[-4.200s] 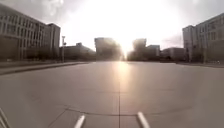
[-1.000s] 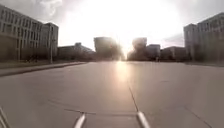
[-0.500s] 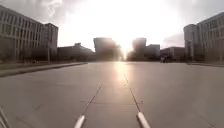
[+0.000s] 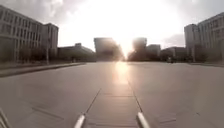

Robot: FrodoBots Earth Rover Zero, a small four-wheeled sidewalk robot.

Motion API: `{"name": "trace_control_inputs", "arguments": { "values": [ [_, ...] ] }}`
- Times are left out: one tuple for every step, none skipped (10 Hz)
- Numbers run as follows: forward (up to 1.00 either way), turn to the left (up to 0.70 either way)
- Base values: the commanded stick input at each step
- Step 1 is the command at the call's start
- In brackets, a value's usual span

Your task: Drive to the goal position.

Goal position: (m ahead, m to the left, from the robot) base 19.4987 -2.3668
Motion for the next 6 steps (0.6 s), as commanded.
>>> {"name": "trace_control_inputs", "arguments": {
  "values": [
    [1.00,0.00],
    [1.00,0.00],
    [1.00,0.00],
    [1.00,0.00],
    [1.00,0.00],
    [1.00,0.00]
  ]
}}
